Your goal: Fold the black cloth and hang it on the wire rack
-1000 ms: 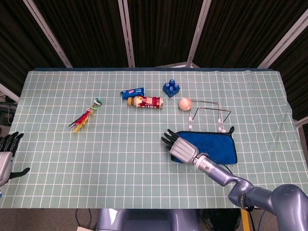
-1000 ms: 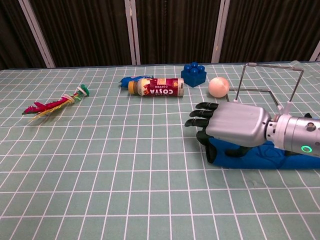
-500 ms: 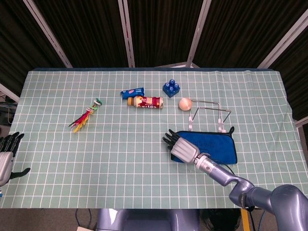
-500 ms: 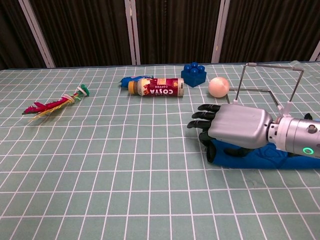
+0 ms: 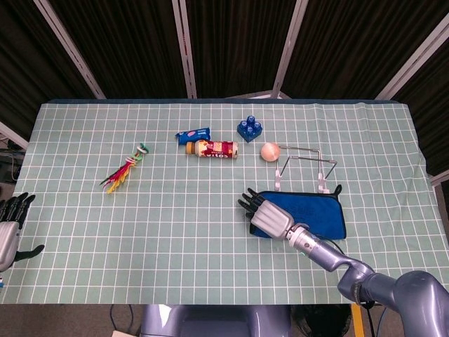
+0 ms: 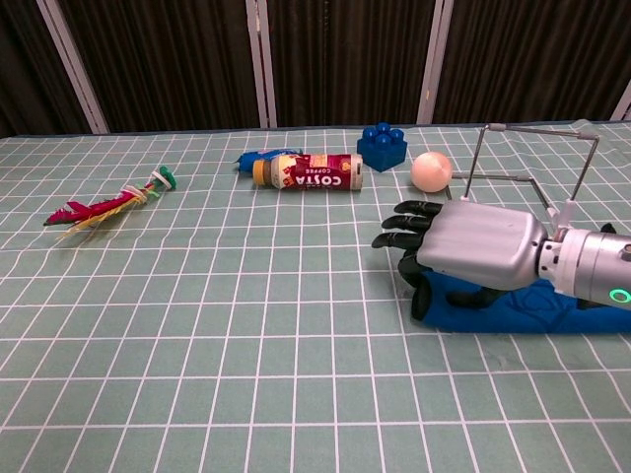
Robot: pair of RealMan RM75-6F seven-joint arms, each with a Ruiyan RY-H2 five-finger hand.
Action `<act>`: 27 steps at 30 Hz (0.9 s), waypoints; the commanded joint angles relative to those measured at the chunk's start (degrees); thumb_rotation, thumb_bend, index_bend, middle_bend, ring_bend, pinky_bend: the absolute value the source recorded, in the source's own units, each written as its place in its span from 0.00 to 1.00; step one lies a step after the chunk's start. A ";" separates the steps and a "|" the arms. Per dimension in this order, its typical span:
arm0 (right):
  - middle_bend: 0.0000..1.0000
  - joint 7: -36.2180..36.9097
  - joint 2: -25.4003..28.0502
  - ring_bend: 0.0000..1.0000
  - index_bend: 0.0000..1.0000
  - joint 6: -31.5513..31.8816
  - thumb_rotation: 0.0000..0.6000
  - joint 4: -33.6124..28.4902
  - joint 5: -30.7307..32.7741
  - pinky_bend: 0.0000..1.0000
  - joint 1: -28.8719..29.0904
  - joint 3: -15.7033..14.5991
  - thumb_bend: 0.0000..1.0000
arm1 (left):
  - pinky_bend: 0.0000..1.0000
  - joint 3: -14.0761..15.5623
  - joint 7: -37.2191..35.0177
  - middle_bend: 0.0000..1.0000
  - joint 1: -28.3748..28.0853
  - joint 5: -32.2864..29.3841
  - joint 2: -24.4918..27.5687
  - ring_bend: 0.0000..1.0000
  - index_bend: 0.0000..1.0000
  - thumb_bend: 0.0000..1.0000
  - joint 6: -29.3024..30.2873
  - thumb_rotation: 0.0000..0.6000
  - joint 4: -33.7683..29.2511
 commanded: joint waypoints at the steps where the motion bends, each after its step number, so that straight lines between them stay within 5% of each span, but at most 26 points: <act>1: 0.06 0.37 -0.01 0.00 0.50 0.30 1.00 0.35 -0.13 0.01 -0.14 -0.13 0.21 | 0.00 0.01 0.03 0.00 0.01 0.01 -0.01 0.00 0.00 0.00 0.02 1.00 -0.01; 11: 0.07 1.54 -0.33 0.00 0.52 0.96 1.00 1.35 -0.33 0.01 -0.33 -0.25 0.28 | 0.00 0.02 0.21 0.00 0.02 0.07 -0.06 0.00 0.00 0.00 0.11 1.00 -0.12; 21: 0.08 4.88 -0.68 0.00 0.61 1.83 1.00 1.28 0.23 0.03 -0.90 -0.07 0.47 | 0.00 0.03 0.02 0.00 0.02 0.09 -0.03 0.00 0.00 0.00 0.08 1.00 -0.04; 27: 0.09 8.04 -0.23 0.00 0.66 3.84 1.00 0.23 1.04 0.05 -1.44 1.02 0.47 | 0.00 -0.03 -0.12 0.00 0.01 0.00 0.06 0.00 0.00 0.00 0.05 1.00 -0.16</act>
